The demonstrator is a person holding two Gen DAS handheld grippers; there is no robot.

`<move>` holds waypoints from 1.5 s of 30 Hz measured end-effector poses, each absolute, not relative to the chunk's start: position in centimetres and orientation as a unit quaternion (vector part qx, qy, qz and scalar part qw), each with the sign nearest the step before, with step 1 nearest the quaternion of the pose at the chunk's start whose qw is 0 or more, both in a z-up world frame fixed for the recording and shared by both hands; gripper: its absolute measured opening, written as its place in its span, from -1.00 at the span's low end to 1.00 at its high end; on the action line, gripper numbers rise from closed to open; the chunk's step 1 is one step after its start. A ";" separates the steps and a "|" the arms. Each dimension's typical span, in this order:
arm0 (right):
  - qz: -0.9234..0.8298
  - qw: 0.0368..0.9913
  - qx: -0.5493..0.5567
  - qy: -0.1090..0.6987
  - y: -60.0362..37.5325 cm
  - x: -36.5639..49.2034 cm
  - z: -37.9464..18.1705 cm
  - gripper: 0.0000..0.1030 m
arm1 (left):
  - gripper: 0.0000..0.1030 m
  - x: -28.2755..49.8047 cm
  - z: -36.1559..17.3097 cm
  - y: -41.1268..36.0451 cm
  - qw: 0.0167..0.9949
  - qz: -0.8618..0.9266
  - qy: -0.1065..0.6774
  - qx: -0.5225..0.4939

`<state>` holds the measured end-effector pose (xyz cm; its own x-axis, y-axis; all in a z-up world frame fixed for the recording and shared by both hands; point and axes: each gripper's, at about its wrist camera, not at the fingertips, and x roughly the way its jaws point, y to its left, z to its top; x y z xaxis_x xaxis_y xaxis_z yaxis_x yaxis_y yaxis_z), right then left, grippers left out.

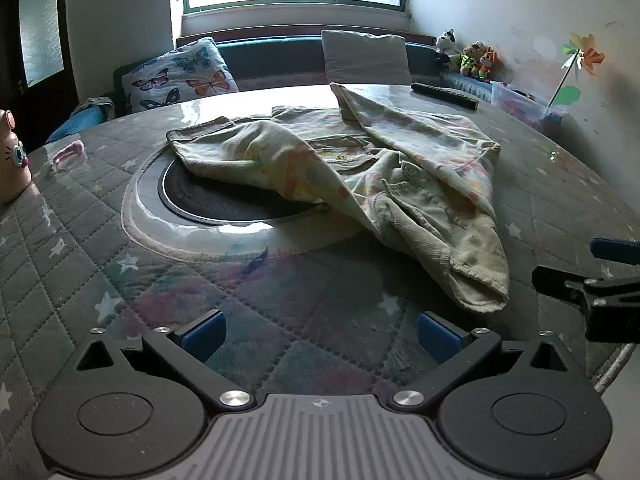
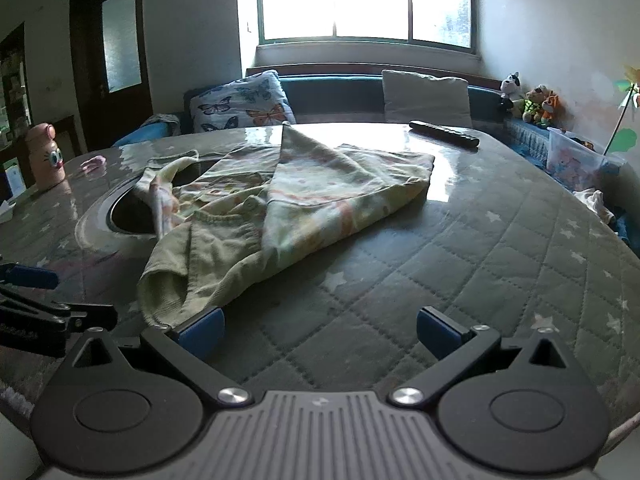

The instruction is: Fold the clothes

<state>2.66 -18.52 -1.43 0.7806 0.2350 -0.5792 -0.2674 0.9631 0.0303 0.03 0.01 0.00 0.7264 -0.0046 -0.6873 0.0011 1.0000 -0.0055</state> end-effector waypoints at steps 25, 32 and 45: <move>0.161 0.935 -0.030 0.315 -17.1 0.7 -2.0 1.00 | 1.00 -1.1 -0.4 -1.5 0.924 -0.017 0.382 0.005; 0.164 0.934 -0.029 0.317 -16.9 0.7 -2.1 1.00 | 1.00 -1.1 -0.5 -1.6 0.923 -0.017 0.384 0.006; 0.167 0.933 -0.028 0.319 -16.9 0.9 -2.2 1.00 | 1.00 -0.9 -0.6 -1.5 0.922 -0.016 0.386 0.007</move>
